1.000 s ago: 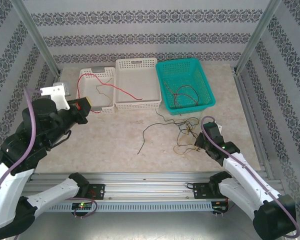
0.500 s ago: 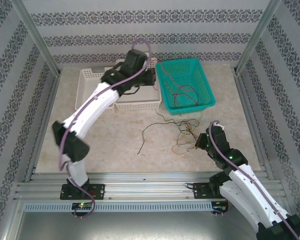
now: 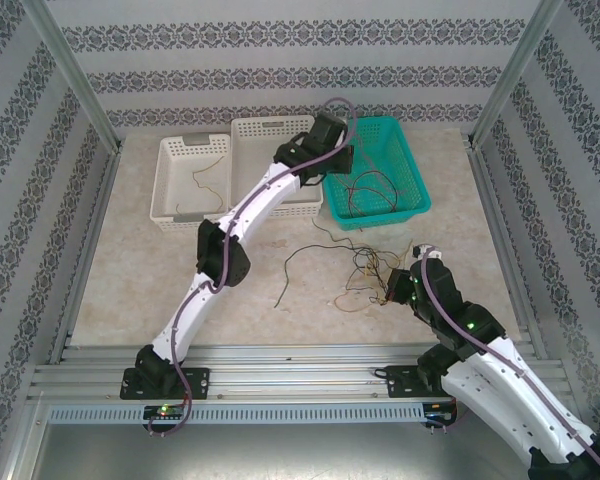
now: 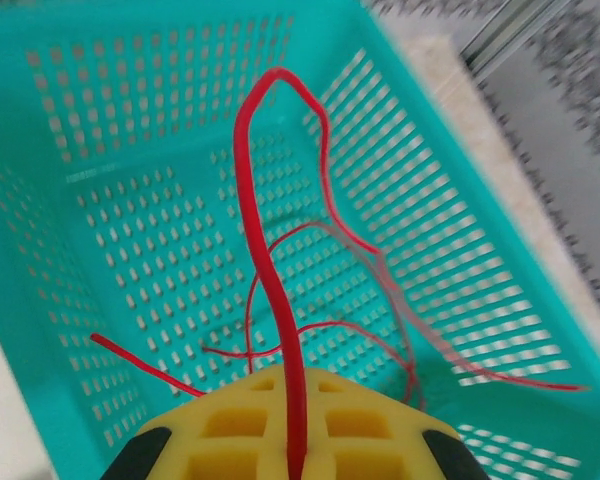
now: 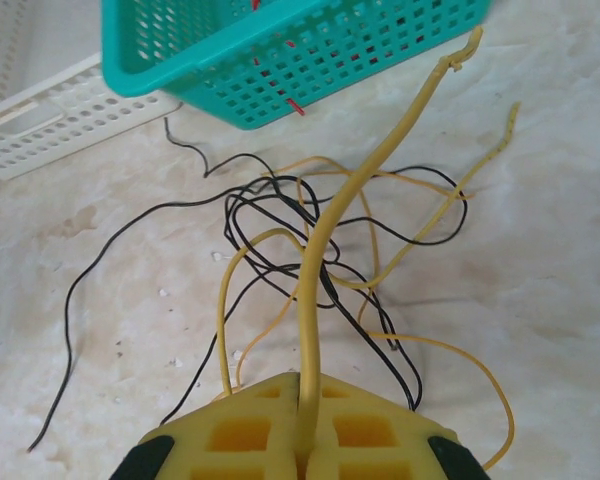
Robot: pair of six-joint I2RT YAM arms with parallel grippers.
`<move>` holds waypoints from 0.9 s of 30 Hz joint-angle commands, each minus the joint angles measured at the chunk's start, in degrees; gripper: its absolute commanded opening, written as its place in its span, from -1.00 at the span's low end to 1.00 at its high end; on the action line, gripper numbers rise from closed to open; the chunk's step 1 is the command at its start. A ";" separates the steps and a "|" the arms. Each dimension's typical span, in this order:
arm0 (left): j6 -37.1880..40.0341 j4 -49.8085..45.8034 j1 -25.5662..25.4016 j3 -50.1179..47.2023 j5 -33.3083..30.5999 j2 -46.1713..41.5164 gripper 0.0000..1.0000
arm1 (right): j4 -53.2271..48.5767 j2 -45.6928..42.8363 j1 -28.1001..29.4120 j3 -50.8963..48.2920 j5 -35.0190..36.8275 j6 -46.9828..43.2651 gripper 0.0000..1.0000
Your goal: Untangle the cables
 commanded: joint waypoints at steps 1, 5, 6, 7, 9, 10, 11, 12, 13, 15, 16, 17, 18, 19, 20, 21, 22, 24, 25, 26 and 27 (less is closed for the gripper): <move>-1.00 1.88 -0.65 1.27 -0.22 2.15 -1.00 | -1.04 -1.79 1.66 2.42 1.68 0.01 -1.00; -1.03 1.92 -0.98 1.24 -0.01 2.99 -0.37 | -1.85 -1.71 2.48 2.72 2.89 -0.23 -1.00; -1.03 1.96 -0.99 1.20 0.45 2.79 -0.19 | -1.83 -1.62 2.52 2.70 3.17 -0.06 -1.00; -0.62 2.14 -1.15 1.31 0.84 2.22 -0.09 | -1.95 -1.41 2.57 2.74 3.59 0.04 -1.00; 0.12 1.97 -1.63 1.40 0.86 -0.08 0.23 | -1.91 -0.66 2.59 3.16 3.64 0.08 -1.00; 0.63 1.97 -1.90 1.40 1.34 -1.40 0.44 | -1.79 -0.56 2.57 3.37 3.56 0.14 -1.00; 1.26 1.84 -2.17 1.31 1.75 -3.17 0.68 | -1.61 -0.62 2.57 3.61 3.54 0.17 -1.00; 1.71 1.28 -2.51 1.16 2.03 -5.10 0.86 | -1.41 -0.94 2.57 3.83 3.63 0.09 -1.00; 2.20 0.90 -2.82 0.74 2.68 -6.90 0.94 | -1.24 -1.06 2.57 3.99 3.77 -0.07 -1.00; 3.34 0.58 -3.65 -1.65 2.83 -11.38 1.00 | -1.08 -1.17 2.56 4.44 4.34 -0.34 -1.00; 3.91 0.79 -4.11 -3.09 2.75 -13.39 1.00 | -1.04 -1.17 2.49 4.67 4.35 -0.43 -1.00; 4.19 1.60 -4.53 -5.22 3.11 -15.76 1.00 | -0.70 -0.96 2.48 4.80 4.24 -0.53 -1.00; 4.15 2.76 -4.96 -7.65 3.76 -18.21 1.00 | -0.41 -0.76 2.44 4.94 4.09 -0.54 -1.00; 4.06 3.91 -5.26 -9.69 4.10 -20.23 1.00 | -0.23 -0.52 2.48 5.05 4.00 -0.55 -1.00; 3.66 4.85 -5.61 -11.84 4.02 -22.59 1.00 | -0.03 -0.12 2.45 5.20 4.00 -0.62 -1.00; 3.31 5.66 -5.93 -14.45 4.04 -24.89 1.00 | -0.11 0.13 2.39 5.52 3.95 -0.62 -1.00; 2.83 5.89 -6.16 -16.50 4.06 -27.00 1.00 | -0.11 0.29 2.39 5.76 3.76 -0.62 -1.00; 2.45 8.66 -7.47 -26.25 2.86 -34.02 1.00 | 0.06 0.07 2.24 6.50 3.41 -0.74 -1.00; 2.26 11.86 -8.23 -32.99 2.19 -37.90 1.00 | 0.25 -0.07 2.14 6.77 3.22 -0.96 -1.00; 1.65 16.77 -9.03 -41.12 1.91 -43.42 1.00 | 0.09 -0.12 1.96 7.31 3.20 -1.12 -1.00; 0.63 21.07 -9.61 -49.67 1.92 -48.02 1.00 | -0.02 -0.21 1.67 7.73 3.13 -1.27 -1.00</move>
